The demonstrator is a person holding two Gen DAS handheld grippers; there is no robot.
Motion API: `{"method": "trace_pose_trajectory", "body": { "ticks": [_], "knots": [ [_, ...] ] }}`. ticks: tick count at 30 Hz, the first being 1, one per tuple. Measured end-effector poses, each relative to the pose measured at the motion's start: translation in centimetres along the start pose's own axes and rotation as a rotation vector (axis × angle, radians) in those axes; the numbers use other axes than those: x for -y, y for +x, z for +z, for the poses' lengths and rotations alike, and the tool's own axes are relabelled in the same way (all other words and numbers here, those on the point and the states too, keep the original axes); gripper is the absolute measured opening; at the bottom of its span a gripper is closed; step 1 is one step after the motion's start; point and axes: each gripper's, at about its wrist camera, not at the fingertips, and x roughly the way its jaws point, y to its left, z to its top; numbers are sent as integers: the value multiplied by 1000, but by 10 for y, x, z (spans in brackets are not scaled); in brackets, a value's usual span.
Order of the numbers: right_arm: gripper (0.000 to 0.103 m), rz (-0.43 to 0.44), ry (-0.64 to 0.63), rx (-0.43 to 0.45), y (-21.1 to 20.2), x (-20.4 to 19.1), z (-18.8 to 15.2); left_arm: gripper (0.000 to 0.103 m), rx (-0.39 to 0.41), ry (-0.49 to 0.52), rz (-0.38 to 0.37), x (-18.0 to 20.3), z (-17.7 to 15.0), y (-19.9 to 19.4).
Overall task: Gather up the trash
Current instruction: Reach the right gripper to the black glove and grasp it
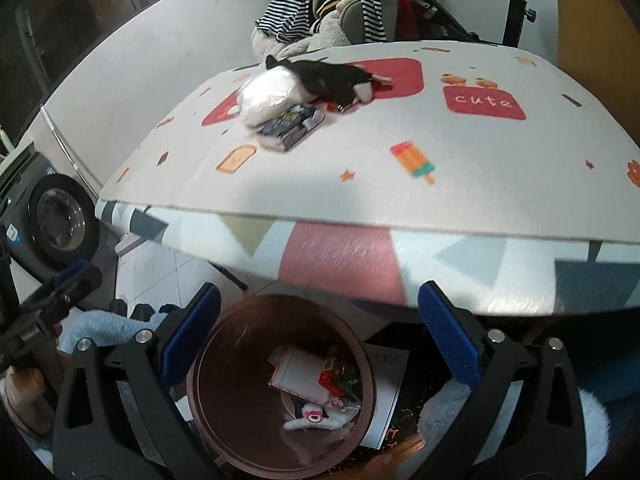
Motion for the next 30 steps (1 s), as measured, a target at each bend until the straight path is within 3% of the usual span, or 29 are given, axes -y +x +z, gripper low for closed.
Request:
{"method": "trace_pose_trajectory", "body": {
  "ticks": [7,12,19,26,30],
  "knots": [
    [97,10,10,-2,4,17,24,97,36,33,14,7,26,13],
    [97,-33,-52,26,9,23,46,97,69,41,19,9,54,24],
    [97,0,-107,49,26,21,90,97,90,26,19,6,85,39],
    [82,142,1,89,59,17,160,97,68,51,16,11,94,54],
    [72,101,41,82,98,14,202,97,57,39,6,11,96,60]
  ]
}}
